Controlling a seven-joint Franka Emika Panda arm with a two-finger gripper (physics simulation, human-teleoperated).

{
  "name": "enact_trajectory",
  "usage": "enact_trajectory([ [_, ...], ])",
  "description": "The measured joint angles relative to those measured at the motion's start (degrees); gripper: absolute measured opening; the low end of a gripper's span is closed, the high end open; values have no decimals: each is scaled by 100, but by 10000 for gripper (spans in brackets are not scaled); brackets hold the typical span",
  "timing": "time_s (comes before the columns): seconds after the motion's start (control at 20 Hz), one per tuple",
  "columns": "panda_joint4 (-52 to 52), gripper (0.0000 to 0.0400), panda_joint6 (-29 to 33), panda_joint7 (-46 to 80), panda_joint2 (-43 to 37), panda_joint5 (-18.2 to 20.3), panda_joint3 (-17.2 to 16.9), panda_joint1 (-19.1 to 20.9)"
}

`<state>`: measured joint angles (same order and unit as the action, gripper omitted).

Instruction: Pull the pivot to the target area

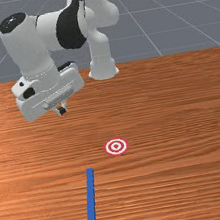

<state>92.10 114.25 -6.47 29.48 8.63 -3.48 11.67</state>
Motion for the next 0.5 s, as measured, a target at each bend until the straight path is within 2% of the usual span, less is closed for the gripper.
enact_trajectory([
  [0.05, -564, 0, -232, 61, 336, -3, 16, -18],
  [0.15, -986, 0, -324, 112, 613, -2, 34, -43],
  [0.2, -676, 0, 152, -273, 477, 30, 112, 0],
  [0.3, -917, 0, 47, -341, 624, 8, 132, 4],
  [0.4, -175, 0, 1318, -455, 358, 442, 276, 94],
  [0.5, -65, 0, 1647, -526, 490, 483, 317, 117],
])
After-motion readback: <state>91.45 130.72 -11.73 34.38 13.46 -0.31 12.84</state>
